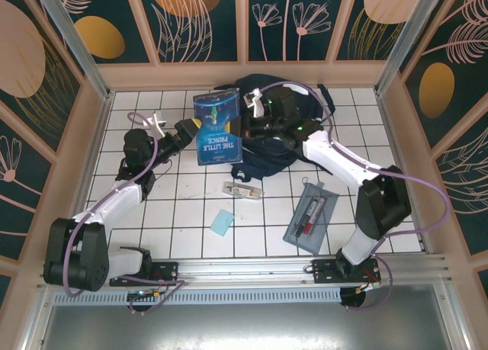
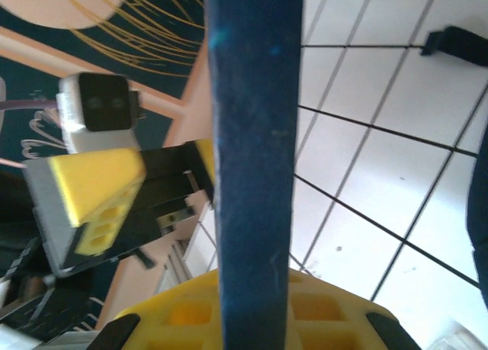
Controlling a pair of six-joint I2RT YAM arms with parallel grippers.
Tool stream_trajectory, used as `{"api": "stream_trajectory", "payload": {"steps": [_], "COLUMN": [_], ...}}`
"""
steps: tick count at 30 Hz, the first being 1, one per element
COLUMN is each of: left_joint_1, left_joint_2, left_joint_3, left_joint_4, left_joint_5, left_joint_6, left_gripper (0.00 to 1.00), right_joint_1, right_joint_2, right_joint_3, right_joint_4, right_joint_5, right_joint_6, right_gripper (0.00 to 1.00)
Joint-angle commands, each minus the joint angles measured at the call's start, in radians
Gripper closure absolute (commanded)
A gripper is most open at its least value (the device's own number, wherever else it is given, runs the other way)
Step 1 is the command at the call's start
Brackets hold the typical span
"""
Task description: Pack the student bag
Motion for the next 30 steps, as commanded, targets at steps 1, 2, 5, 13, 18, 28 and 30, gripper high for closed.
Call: {"api": "stream_trajectory", "payload": {"steps": [1,2,5,13,18,28,30], "left_joint_1": [-0.006,-0.011,-0.040,-0.070,-0.071,-0.080,-0.092], "left_joint_2": [0.043,0.049,0.058,0.062,0.021,0.019,0.031], "left_joint_3": [0.017,0.016,0.039,0.045,0.040,0.015,0.018], "left_joint_4": [0.267,0.320,0.331,0.335,0.225,0.351,0.412], "left_joint_5": [0.161,0.182,0.220,0.248,0.179,-0.205,-0.273], "left_joint_6": [-0.094,-0.121,-0.116,-0.119,-0.063,-0.254,-0.294], "left_gripper": [0.02,0.02,0.02,0.43,1.00,1.00,1.00], "right_joint_1": [-0.018,-0.021,-0.023,-0.043,-0.045,-0.046,-0.034], "right_joint_2": [-0.065,-0.068,-0.065,-0.046,-0.035,-0.147,-0.189], "right_joint_3": [-0.016,-0.023,-0.049,-0.089,-0.086,-0.269,-0.374], "right_joint_4": [0.078,0.091,0.153,0.202,0.170,0.274,0.394], "right_joint_5": [-0.107,-0.118,-0.152,-0.169,-0.123,0.100,0.118], "right_joint_6": [0.013,0.019,0.051,0.077,0.049,0.206,0.297], "right_gripper": [1.00,1.00,1.00,1.00,1.00,0.01,0.01]}}
